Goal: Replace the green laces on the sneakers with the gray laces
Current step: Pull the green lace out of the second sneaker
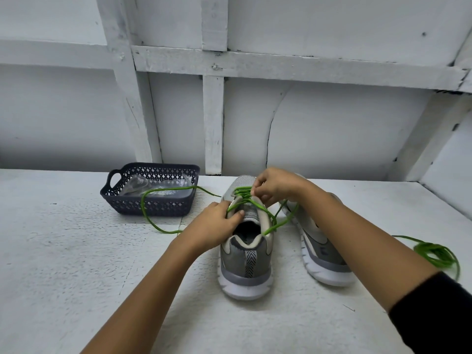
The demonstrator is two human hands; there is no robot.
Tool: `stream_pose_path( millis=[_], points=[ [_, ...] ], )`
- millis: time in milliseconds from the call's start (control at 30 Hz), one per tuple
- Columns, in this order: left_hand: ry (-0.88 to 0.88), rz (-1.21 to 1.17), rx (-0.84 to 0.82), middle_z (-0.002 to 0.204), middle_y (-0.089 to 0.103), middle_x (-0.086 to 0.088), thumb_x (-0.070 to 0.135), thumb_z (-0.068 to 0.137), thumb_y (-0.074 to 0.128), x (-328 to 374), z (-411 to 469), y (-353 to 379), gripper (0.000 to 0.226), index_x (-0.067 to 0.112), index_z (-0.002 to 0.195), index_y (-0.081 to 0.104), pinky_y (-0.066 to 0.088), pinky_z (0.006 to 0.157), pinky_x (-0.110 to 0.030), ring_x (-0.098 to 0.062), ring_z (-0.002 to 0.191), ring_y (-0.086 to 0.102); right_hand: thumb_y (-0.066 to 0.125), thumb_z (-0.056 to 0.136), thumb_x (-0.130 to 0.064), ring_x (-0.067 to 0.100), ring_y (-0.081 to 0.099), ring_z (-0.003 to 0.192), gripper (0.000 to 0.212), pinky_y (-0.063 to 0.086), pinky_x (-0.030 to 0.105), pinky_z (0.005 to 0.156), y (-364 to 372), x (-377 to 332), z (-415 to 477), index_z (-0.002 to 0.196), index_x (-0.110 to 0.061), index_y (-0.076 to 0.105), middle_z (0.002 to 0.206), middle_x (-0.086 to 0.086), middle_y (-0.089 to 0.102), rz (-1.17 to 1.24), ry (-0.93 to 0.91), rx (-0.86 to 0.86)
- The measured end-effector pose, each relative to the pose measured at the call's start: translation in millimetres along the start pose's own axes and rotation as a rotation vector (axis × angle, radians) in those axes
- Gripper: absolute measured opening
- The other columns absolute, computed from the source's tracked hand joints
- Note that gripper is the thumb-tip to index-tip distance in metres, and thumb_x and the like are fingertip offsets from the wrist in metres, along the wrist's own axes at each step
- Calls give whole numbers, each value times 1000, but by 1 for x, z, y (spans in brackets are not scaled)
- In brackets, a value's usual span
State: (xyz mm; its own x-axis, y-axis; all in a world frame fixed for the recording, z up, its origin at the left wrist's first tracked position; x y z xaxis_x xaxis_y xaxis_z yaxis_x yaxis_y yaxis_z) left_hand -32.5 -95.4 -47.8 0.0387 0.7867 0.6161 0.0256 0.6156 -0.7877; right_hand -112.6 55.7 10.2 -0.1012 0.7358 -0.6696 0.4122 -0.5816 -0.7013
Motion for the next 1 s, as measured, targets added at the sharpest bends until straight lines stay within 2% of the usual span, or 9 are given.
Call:
stream_pose_path(
  millis=[267,367,467,533,600,667,733,867,1000],
  points=[
    [-1,-140,31,109,55,-10,48,94,41,1,-5,5,36,19,108,56,32,78,-29,-24,107,50,41,92,1,18,45,49,38,30,21,41,16,-11,3,55,-7,41,59,11,48,-384,21,143],
    [-13,-259,61,109,57,-8,50,93,43,-3,-7,9,28,26,101,56,35,83,-31,-22,107,50,41,93,0,18,50,43,37,36,20,38,13,-11,7,57,-4,46,64,18,53,-315,50,137],
    [-5,-303,72,108,60,-6,61,86,44,-9,-5,12,39,30,103,59,41,88,-34,-21,106,54,38,100,-14,24,56,43,41,51,27,42,3,-11,5,66,4,51,60,19,55,-66,104,61],
    [-13,-346,67,109,61,-4,67,75,46,-9,-6,11,49,33,106,61,44,94,-37,-18,105,57,40,100,-21,25,56,52,40,53,30,51,-3,-12,0,70,3,52,64,16,55,-64,135,-42],
    [-15,-385,64,109,62,-4,67,68,49,-8,-7,9,55,32,108,63,45,95,-37,-17,104,58,48,96,-14,20,56,55,29,54,27,53,-5,-13,-3,71,-2,54,66,12,54,-136,113,-113],
    [-9,-417,62,108,63,-4,68,63,51,-8,-8,9,61,30,109,64,47,93,-36,-15,102,60,52,93,-6,17,56,57,21,53,24,53,-7,-14,-2,72,-2,56,67,11,56,-137,87,-98],
    [-12,-429,62,109,63,-5,67,62,52,-8,-8,10,64,29,111,64,47,94,-36,-16,102,60,51,92,-2,18,56,58,22,53,24,54,-8,-14,2,70,-2,55,67,12,56,-97,52,9],
    [-16,-463,66,112,63,-2,62,67,53,-8,-9,12,58,28,113,64,47,95,-35,-14,103,60,48,97,-15,31,65,77,30,55,31,60,-5,-11,9,70,-3,52,75,16,58,-68,-16,223],
    [-13,-499,68,108,66,1,68,63,54,-8,-9,12,65,26,112,65,48,95,-38,-12,101,62,48,98,-27,22,57,60,35,51,26,51,-4,-4,0,71,-4,53,65,8,54,-9,52,13]
  ],
)
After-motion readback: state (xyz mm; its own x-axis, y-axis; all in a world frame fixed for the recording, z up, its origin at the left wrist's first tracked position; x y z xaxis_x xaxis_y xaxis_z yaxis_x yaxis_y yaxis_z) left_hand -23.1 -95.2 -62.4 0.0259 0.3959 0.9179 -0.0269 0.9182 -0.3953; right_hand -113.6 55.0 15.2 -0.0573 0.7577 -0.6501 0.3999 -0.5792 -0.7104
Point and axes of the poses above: each hand's wrist, its own z-axis towards the middle knuckle, its own y-axis out of the palm, x = y × z, the point moved 1 cm from there along z, towards the middle knuckle
